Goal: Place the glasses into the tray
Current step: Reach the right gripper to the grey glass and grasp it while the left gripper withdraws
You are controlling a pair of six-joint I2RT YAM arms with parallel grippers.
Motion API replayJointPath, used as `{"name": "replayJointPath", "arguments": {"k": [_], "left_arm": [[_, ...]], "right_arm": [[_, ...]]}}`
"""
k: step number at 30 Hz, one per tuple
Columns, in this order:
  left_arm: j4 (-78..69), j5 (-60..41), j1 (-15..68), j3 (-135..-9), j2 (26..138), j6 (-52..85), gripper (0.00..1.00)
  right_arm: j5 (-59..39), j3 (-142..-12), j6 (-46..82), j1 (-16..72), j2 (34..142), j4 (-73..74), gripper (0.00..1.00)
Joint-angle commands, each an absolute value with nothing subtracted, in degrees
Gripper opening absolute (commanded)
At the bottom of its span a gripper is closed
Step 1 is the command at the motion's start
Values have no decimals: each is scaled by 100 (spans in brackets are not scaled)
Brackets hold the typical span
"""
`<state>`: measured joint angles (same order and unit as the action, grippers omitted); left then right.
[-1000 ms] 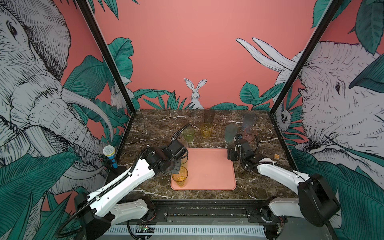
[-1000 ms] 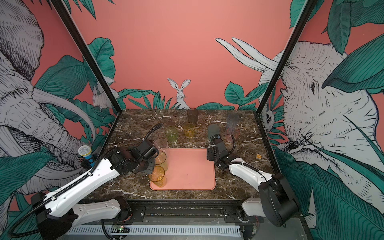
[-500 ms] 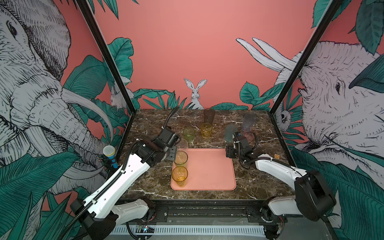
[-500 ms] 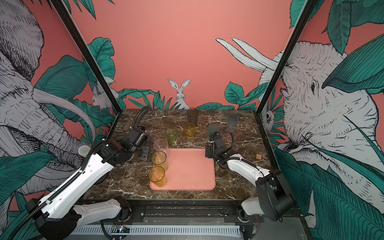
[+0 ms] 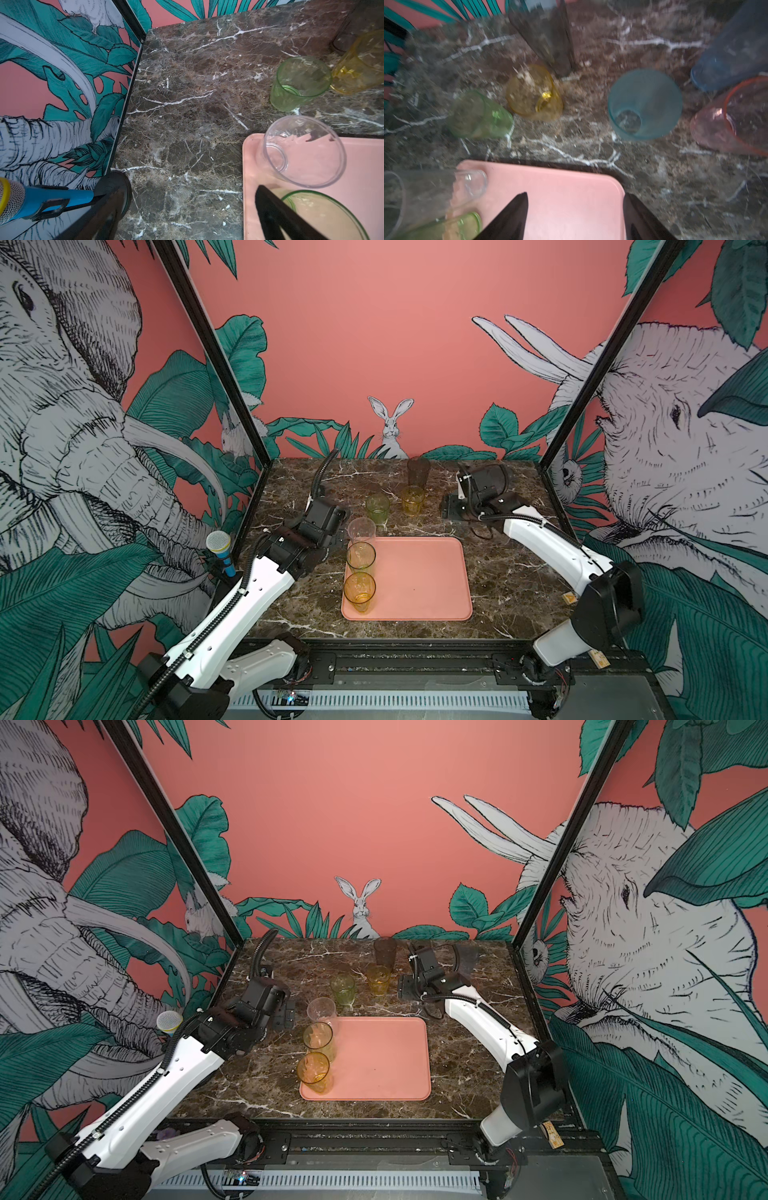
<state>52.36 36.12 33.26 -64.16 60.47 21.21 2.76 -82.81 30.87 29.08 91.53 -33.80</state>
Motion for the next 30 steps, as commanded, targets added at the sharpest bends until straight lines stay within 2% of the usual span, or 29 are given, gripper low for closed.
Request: {"name": "replayJointPath", "arguments": {"k": [1, 12, 21, 25, 30], "left_arm": [[5279, 3760, 3284, -6193, 5802, 2203, 99], [5121, 3845, 3203, -5162, 4877, 1677, 100], [4793, 3710, 3167, -5133, 4987, 1355, 100], [4854, 3669, 3164, -5134, 4973, 1416, 99], [4851, 3677, 3166, -5099, 4795, 1428, 100]], "right_arm": [[329, -9164, 3061, 2890, 9516, -4187, 74], [835, -11690, 2774, 2851, 10968, -4919, 75], [909, -14129, 2663, 2669, 12682, -5587, 75], [856, -14589, 2749, 2586, 13168, -5443, 74], [737, -14565, 3023, 2463, 13458, -5003, 72]]}}
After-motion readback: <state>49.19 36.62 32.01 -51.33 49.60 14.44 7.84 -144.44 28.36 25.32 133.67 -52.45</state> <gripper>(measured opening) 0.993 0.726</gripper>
